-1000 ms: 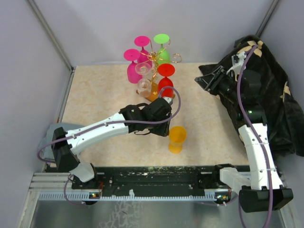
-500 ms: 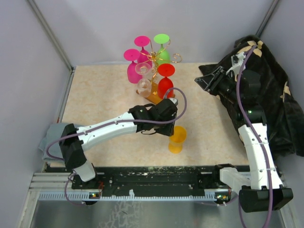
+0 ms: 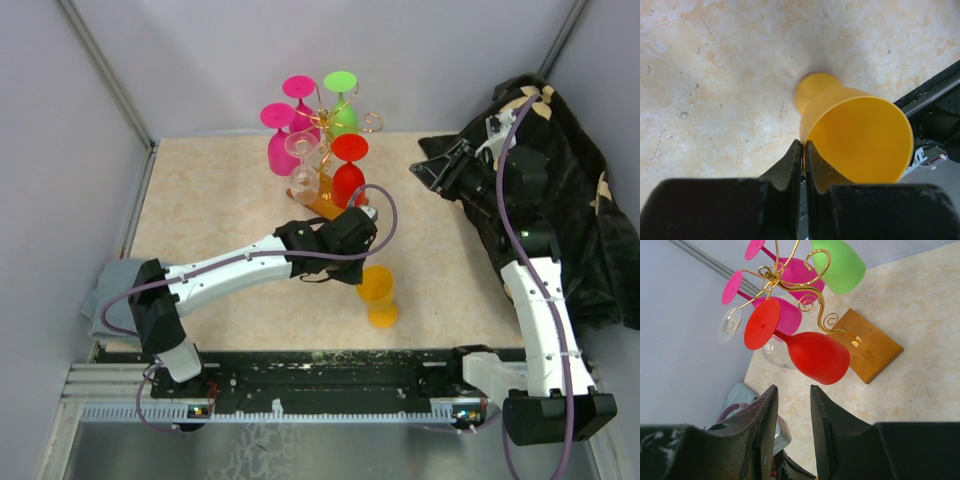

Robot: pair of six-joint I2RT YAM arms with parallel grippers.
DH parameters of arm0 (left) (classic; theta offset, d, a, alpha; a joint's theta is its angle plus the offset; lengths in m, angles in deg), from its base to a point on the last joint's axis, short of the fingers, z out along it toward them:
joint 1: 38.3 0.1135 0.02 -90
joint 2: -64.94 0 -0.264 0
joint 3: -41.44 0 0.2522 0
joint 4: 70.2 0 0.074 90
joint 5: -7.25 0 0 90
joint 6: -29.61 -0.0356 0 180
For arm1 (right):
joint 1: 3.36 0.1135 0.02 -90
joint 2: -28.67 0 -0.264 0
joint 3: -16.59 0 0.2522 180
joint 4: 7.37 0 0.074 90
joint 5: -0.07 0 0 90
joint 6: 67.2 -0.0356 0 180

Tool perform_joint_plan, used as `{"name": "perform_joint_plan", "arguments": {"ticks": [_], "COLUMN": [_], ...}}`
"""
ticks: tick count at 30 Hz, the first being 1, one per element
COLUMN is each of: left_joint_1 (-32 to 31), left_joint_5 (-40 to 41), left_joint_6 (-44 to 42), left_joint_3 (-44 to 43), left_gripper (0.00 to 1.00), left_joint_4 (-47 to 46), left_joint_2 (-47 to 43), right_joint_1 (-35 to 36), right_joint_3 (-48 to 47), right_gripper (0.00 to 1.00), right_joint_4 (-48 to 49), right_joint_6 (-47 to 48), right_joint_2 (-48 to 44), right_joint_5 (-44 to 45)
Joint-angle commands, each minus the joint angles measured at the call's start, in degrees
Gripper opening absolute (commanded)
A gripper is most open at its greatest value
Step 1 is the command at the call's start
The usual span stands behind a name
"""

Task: Place the wine glass upside down on the wine glass rack
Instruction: Pick up the wine glass at the center of the board.

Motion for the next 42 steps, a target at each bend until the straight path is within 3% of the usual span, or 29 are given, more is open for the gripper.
{"name": "perform_joint_plan", "arguments": {"ticks": [1, 4, 12, 22, 32, 42], "left_joint_1": [-0.54, -0.58, -0.67, 0.45, 8.53, 27.43], "left_joint_5": [1.09, 1.56, 6.19, 8.99, -4.63, -21.75], "left_joint_6": [-0.94, -0.84, -0.74, 0.48, -0.79, -6.52], "left_joint_3": [-1.92, -1.99, -4.25, -8.68, -8.07, -8.74], "left_gripper": [0.08, 0.0, 0.0, 0.0, 0.0, 0.0], "left_joint_4": [1.01, 1.36, 6.07, 13.23, 0.25, -11.3], "left_joint_2": [0.33, 0.33, -2.31, -17.54, -30.56, -28.44], "right_joint_1": [-0.5, -0.5, -0.49, -0.61, -0.58, -0.58], "right_joint_3": [-1.01, -1.17, -1.84, -2.55, -4.44, -4.49], "right_gripper": [0.33, 0.33, 0.33, 0.33, 0.33, 0.33], "right_joint_4": [2.12, 2.05, 0.82, -0.01, -0.09, 0.77], "right_joint_6": [1.13, 1.13, 2.19, 3.24, 3.39, 3.25], "right_joint_2": [-0.43, -0.48, -1.2, -1.39, -0.48, -0.01], "right_joint_5": [0.79, 0.85, 3.19, 6.11, 7.17, 7.39]}}
